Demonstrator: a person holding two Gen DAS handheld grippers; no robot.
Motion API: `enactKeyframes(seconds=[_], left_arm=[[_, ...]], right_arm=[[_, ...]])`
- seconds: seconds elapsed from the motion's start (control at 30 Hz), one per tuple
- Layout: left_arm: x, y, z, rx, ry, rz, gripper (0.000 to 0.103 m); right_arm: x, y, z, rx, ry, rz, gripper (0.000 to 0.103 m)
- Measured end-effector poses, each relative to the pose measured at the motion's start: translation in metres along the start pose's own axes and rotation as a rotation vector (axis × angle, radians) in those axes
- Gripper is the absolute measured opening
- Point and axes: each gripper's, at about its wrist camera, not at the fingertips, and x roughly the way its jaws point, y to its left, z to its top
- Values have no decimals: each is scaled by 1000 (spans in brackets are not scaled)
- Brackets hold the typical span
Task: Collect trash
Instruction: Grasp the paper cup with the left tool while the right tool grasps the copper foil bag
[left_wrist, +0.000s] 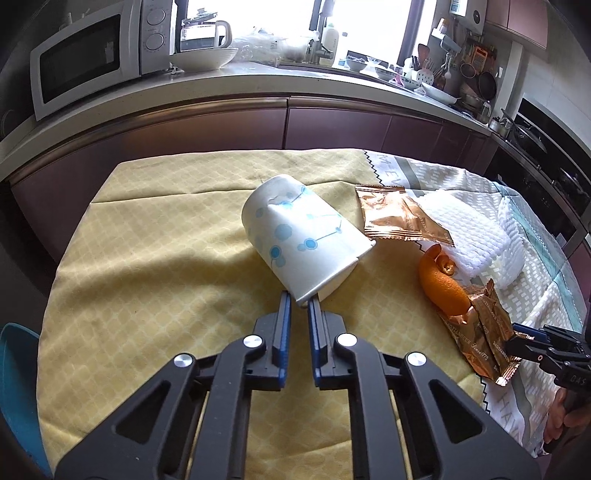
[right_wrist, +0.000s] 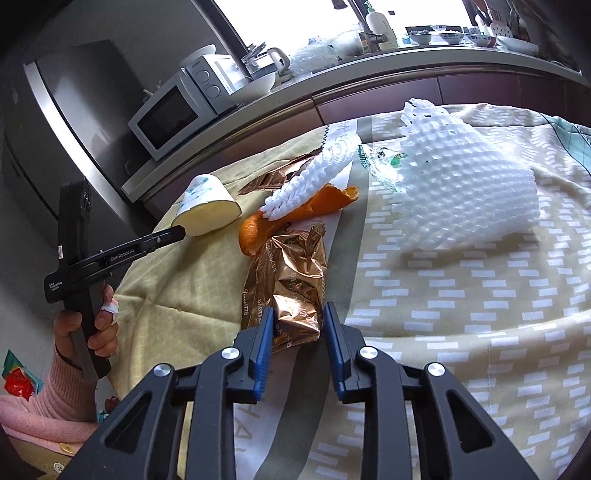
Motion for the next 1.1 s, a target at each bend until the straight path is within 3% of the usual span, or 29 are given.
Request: enactKeyframes(seconds=[0.47,1.1], left_arm=[[-54,22,-23,-5,-69,-8,4],[-110,72,-66,-82,-111,10,4]], right_arm=[[-22,9,-9,-12,-1,67,25],[7,70,-5,-105,36,196,25]])
